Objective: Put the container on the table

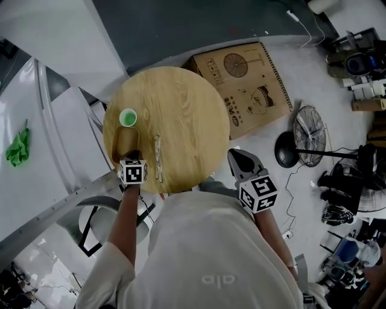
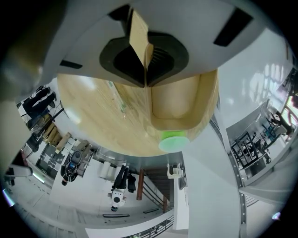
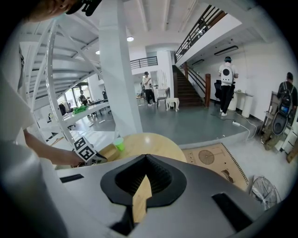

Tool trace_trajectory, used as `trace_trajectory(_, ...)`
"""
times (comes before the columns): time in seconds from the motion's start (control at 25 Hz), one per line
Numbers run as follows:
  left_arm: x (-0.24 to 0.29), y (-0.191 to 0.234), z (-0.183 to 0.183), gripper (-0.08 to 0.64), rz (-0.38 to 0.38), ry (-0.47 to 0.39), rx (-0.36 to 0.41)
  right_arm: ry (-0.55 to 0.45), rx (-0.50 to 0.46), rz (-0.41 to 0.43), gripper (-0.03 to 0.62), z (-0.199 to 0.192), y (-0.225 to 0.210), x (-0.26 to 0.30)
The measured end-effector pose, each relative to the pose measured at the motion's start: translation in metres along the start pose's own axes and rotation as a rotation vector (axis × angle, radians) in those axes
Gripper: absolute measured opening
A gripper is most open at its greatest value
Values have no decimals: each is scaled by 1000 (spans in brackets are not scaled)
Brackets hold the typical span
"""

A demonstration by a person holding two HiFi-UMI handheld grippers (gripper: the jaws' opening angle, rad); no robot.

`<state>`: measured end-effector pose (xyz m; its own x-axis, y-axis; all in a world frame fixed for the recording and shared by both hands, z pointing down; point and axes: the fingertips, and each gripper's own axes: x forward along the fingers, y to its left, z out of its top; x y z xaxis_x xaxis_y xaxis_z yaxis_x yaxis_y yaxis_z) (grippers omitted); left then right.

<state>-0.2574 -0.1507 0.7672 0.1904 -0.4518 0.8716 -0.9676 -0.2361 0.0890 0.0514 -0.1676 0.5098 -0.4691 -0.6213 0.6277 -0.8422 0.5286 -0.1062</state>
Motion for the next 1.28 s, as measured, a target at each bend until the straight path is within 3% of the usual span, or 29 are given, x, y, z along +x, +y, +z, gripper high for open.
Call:
trace_trajectory(0.36,10,4,7,35,12,-3,20,-2,17,-33,25,-8,-14,-10)
trace_trajectory(0.48,9,2,7,105,24,4,23,-5,20,-34,25,-9,-18,-13)
trace_trajectory(0.88,-22,-11,17,124,76,-4,5,-31,9,16,25,-9,-22,-19)
trace_trajectory(1.12,-45,-15,17,27,99,-60,-30,-52,-13,82,25,-1,-19,-14)
trace_trajectory(1.28,-76,-30,28,17,92,-101,-59,-68,-32,135,25,6,-13,-10)
